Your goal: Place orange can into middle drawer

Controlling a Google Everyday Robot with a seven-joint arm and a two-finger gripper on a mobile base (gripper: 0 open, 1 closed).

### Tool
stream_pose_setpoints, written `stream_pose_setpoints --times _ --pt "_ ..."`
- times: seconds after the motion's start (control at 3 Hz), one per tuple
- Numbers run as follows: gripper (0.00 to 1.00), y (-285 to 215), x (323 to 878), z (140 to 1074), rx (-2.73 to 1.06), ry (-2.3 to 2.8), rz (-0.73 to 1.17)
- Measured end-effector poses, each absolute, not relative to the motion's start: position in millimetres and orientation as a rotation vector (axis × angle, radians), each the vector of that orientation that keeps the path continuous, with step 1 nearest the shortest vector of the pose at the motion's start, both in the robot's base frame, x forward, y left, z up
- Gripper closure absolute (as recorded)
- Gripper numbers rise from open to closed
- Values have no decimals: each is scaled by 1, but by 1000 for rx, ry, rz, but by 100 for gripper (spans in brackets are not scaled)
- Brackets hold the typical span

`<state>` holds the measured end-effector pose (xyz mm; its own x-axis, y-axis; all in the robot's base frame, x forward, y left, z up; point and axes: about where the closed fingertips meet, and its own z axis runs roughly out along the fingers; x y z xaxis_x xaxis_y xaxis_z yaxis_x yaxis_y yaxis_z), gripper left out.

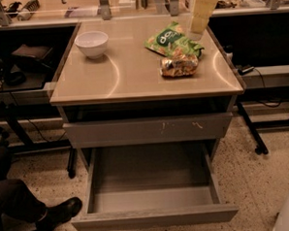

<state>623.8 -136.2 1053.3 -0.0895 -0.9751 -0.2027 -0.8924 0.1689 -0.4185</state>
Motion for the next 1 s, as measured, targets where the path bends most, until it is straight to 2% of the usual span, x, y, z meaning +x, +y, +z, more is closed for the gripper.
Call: stream_pose_setpoints --times 0.67,1.0 --pt "0 -134 650 1048 -1737 1962 -232" --pt "0 -134 687 1021 -1727 1967 -144"
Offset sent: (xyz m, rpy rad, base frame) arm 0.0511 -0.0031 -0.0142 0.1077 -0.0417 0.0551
